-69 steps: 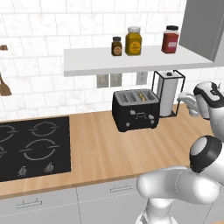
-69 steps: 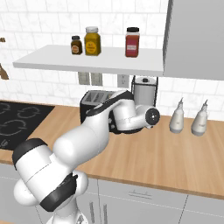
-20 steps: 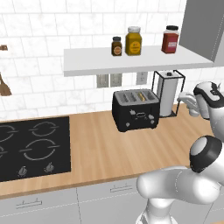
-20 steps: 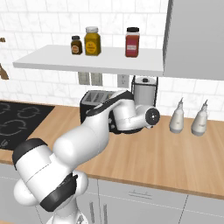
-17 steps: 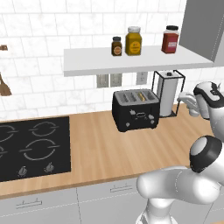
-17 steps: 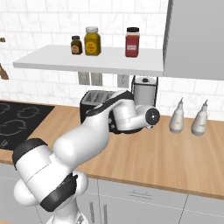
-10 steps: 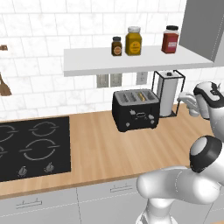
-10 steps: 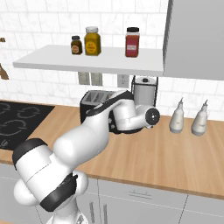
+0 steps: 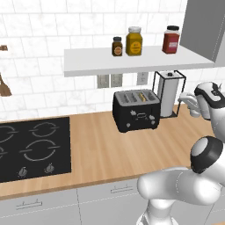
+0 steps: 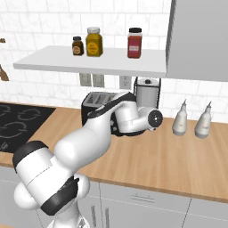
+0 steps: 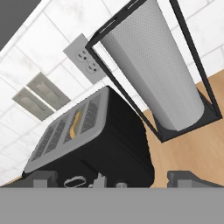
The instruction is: Start the toaster. Once the lever pops up, take the bread to the plate on the dining counter.
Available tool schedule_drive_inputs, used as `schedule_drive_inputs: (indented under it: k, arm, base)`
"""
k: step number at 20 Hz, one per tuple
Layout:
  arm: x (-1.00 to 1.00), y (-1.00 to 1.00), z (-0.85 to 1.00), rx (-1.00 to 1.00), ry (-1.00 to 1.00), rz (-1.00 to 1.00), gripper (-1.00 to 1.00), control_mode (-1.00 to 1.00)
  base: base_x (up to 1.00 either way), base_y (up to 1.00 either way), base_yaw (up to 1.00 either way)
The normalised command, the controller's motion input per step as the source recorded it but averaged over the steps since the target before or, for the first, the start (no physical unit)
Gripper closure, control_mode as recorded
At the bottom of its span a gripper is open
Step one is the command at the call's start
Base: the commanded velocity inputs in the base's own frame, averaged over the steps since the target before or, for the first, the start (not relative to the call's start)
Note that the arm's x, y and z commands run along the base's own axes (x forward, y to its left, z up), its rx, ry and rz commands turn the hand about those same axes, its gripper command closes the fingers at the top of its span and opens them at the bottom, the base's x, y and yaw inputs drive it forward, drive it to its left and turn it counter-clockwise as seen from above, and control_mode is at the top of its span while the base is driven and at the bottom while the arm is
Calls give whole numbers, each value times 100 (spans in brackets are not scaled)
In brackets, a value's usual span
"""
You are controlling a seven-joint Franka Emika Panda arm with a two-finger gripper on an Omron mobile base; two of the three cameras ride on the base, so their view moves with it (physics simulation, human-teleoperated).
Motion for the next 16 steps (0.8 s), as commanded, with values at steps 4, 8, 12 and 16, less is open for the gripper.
schedule_drive_inputs:
  k: [4,8,12,16]
  arm:
    - [0,0,0,0,0,0,-100,-100]
    - [0,0,0,0,0,0,-100,-100]
    - [0,0,0,0,0,0,-100,-100]
    - [0,0,0,0,0,0,-100,-100]
  base:
    - [0,0,0]
    - [0,0,0]
    - [0,0,0]
    - [0,0,0]
